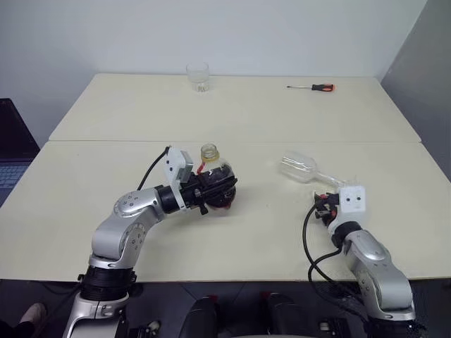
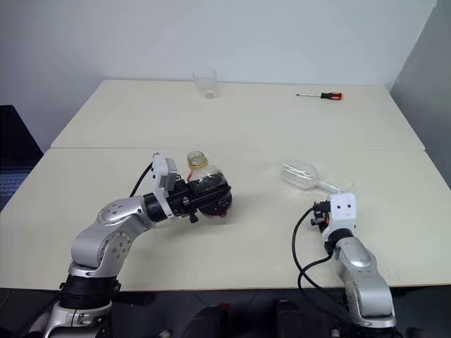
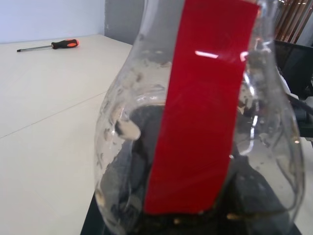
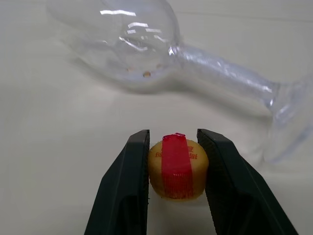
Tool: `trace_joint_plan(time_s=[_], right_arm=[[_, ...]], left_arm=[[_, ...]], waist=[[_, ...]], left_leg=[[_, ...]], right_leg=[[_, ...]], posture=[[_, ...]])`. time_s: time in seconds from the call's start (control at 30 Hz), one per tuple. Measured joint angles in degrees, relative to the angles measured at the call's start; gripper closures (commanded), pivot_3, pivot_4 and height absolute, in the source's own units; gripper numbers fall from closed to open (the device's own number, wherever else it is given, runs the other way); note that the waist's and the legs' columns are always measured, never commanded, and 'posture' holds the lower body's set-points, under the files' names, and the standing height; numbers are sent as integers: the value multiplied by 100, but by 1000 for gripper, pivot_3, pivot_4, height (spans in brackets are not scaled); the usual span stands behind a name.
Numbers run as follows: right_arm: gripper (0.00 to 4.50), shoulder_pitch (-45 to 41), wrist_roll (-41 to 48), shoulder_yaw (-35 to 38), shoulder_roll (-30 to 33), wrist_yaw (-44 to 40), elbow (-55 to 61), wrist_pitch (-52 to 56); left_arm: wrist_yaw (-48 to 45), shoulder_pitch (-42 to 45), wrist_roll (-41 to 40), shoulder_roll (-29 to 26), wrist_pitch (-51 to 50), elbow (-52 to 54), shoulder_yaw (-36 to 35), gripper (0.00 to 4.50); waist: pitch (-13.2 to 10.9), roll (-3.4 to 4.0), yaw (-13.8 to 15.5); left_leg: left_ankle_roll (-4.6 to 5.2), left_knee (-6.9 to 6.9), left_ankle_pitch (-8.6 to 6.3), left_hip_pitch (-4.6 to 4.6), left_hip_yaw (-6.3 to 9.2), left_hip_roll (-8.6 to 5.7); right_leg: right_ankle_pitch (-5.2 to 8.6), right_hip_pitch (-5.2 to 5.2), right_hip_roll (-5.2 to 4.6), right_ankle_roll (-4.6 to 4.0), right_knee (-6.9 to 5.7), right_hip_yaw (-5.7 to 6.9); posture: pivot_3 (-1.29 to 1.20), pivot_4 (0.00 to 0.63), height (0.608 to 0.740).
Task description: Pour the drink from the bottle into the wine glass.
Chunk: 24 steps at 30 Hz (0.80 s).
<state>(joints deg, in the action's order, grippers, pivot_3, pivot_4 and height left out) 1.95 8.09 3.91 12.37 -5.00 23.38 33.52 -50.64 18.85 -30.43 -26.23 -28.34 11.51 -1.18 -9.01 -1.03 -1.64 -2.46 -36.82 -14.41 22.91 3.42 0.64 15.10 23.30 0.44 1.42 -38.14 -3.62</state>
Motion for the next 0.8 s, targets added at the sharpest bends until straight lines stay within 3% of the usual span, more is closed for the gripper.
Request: trace_joint_plan(time_s=[0.8], right_arm=[[3261, 337, -25, 373, 59, -39, 26, -67]], left_arm=[[3, -1, -8, -47, -5, 6, -30, 3031]], waist=[[0, 0, 4]], left_leg=[[0, -1, 0, -1, -1, -1]], right_leg=[[0, 0, 0, 0, -1, -1]], posture=[[0, 150, 740]])
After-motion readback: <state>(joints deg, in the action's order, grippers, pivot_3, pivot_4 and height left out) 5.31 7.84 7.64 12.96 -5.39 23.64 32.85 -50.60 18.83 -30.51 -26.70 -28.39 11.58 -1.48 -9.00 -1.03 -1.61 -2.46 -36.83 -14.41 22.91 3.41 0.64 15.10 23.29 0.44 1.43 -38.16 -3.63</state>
